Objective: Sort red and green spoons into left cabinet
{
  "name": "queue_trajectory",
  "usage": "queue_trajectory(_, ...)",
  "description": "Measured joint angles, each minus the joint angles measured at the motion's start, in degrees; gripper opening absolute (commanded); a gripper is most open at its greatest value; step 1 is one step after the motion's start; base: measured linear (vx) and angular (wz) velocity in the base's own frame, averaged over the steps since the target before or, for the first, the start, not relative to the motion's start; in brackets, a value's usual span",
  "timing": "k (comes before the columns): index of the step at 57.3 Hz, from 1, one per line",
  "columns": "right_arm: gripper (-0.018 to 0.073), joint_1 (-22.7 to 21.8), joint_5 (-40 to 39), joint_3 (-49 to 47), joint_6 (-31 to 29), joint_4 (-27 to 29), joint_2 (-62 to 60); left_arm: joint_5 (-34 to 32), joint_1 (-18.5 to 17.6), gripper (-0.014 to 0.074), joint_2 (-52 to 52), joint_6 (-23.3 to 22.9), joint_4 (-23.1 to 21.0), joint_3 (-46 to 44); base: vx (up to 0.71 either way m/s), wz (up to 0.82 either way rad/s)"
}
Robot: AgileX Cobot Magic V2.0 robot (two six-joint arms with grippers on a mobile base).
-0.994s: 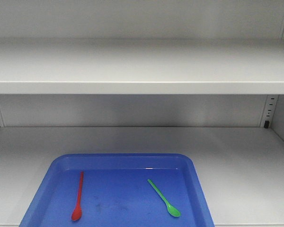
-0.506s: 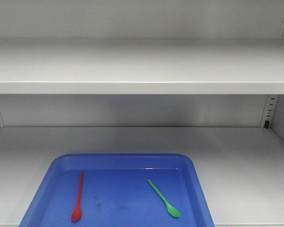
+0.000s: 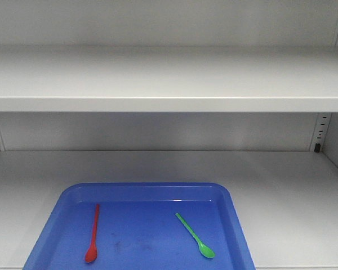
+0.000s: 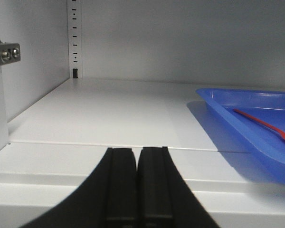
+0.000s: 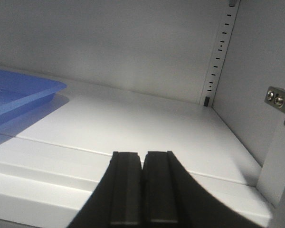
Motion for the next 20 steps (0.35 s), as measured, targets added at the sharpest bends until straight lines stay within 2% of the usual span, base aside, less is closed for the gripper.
queue_trajectory(20,-0.0009,0.0,0.0,0.0,0.0,0.0,0.0,0.0,0.0,-0.0006,0.0,0.0,0.0,0.0,0.00,0.00)
